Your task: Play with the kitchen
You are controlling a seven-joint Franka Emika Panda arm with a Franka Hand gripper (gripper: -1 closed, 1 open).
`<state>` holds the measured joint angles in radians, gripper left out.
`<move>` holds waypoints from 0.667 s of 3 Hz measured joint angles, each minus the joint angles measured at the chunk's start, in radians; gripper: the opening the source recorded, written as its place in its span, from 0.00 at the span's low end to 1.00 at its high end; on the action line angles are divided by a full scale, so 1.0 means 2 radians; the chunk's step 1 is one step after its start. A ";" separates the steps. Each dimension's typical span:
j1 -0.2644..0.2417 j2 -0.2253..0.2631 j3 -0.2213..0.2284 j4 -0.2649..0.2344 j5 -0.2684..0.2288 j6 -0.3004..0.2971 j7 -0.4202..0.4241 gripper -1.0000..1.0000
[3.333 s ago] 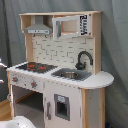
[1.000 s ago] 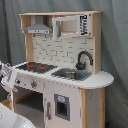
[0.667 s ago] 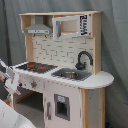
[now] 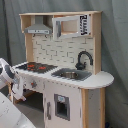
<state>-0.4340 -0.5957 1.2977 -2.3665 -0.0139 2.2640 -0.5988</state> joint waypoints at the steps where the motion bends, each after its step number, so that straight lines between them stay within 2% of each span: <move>1: -0.003 0.023 -0.002 -0.021 0.000 0.041 -0.005 1.00; 2: -0.016 0.049 -0.003 -0.033 0.000 0.080 -0.016 1.00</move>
<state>-0.4656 -0.4985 1.2926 -2.4327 -0.0140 2.4242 -0.6315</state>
